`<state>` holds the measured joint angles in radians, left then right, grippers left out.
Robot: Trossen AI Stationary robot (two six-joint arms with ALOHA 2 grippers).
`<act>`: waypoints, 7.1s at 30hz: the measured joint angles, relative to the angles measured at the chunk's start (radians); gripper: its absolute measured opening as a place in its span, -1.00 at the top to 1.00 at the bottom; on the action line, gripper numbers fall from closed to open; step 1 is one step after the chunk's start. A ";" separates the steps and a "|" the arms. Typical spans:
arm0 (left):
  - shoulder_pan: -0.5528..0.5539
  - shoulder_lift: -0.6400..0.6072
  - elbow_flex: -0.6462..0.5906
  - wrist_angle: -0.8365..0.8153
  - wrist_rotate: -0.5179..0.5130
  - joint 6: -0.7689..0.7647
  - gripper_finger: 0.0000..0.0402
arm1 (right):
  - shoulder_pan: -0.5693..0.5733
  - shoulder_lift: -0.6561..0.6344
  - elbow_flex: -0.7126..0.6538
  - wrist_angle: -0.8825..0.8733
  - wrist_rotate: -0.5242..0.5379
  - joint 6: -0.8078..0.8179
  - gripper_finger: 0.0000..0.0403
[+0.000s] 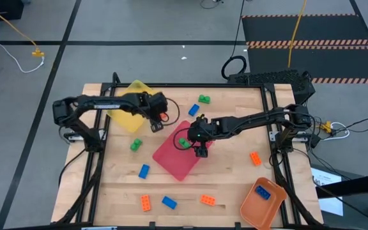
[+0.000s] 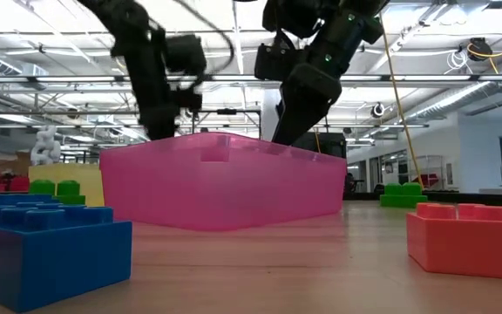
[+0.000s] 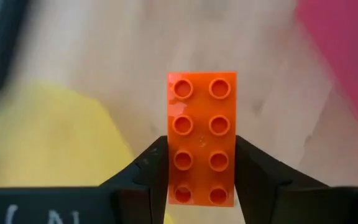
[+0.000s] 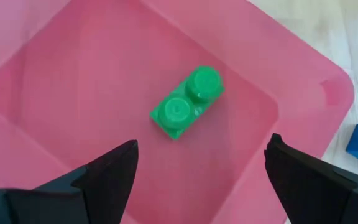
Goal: Sort & place blocks by color
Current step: Put the orange game piece into the yellow bin, then put the green game piece into the red bin
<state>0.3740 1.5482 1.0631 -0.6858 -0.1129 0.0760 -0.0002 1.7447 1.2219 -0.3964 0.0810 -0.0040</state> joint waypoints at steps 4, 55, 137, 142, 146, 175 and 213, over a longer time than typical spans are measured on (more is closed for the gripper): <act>0.004 -0.079 0.115 -0.161 -0.110 -0.009 0.31 | 0.002 0.000 -0.017 0.039 -0.001 0.001 -0.64; 0.251 -0.148 -0.115 -0.305 -0.157 -0.204 -0.70 | 0.000 -0.146 -0.091 0.176 0.104 -0.013 -0.64; -0.500 -0.622 -0.488 0.540 -0.160 -0.396 -0.40 | -0.204 -0.398 -0.098 -0.318 0.218 0.182 -0.61; -0.508 -0.622 -0.488 0.540 -0.160 -0.400 -0.40 | -0.205 -0.397 -0.095 -0.357 0.202 0.199 -0.61; -0.516 -0.622 -0.488 0.557 -0.160 -0.401 -0.40 | -0.225 -0.397 -0.095 -0.475 0.191 0.233 -0.61; -0.518 -0.621 -0.488 0.584 -0.169 -0.401 -0.40 | -0.275 -0.398 -0.154 -0.618 0.093 0.371 -0.61; -0.546 -0.618 -0.488 0.585 -0.231 -0.437 -0.40 | -0.275 -0.398 -0.242 -0.587 0.044 0.397 -0.61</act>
<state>-0.1722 0.9298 0.5751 -0.1006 -0.3435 -0.3611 -0.2749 1.3468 0.9794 -0.9836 0.1253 0.3927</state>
